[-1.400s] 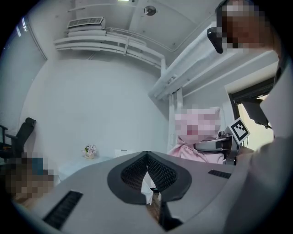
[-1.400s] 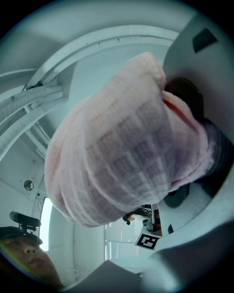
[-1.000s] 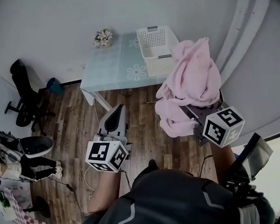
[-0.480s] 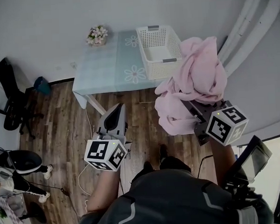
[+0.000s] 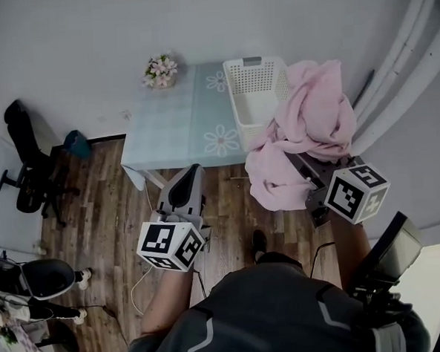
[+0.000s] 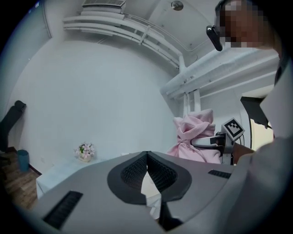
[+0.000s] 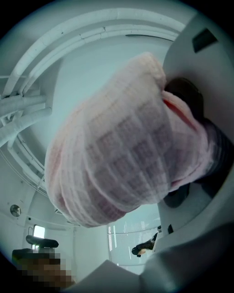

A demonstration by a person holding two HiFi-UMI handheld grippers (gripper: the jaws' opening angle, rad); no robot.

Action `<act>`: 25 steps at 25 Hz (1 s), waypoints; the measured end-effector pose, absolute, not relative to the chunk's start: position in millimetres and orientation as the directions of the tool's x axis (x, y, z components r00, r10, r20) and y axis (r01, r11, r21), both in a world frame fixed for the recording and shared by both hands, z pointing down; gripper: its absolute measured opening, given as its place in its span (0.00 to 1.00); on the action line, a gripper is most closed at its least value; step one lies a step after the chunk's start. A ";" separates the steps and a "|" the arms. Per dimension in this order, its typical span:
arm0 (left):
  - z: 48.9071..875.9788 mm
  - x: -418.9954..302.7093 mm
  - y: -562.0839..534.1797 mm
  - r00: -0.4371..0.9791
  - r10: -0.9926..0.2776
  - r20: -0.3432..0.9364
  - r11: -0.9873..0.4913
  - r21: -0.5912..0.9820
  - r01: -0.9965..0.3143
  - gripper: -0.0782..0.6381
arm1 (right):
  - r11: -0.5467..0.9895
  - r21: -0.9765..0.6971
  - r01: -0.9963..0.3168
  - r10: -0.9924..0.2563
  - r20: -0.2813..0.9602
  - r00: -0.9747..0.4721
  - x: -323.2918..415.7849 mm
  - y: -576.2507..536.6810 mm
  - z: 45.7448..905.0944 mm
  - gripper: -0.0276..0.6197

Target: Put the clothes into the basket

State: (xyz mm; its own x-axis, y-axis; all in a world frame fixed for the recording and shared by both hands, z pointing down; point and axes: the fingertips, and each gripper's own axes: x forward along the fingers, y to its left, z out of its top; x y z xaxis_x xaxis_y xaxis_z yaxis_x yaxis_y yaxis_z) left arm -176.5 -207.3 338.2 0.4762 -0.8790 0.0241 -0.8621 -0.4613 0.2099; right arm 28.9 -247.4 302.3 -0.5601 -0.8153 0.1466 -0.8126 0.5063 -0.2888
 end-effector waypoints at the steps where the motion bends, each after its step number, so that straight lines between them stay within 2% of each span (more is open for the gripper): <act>1: 336.3 -173.6 -219.4 0.473 -0.881 0.026 -0.459 0.198 -0.866 0.12 | 0.508 -0.292 -0.810 -0.813 0.147 -0.563 32.2 -260.4 302.0 0.56; 17: 324.2 -125.2 -384.6 0.416 -0.908 0.049 -0.409 0.107 -0.906 0.12 | 0.574 -0.300 -0.762 -0.761 0.148 -0.632 72.4 -446.5 305.0 0.56; 25: 321.5 -123.6 -398.7 0.402 -0.913 0.077 -0.394 0.099 -0.914 0.12 | 0.570 -0.345 -0.745 -0.736 0.187 -0.650 67.5 -475.4 314.9 0.56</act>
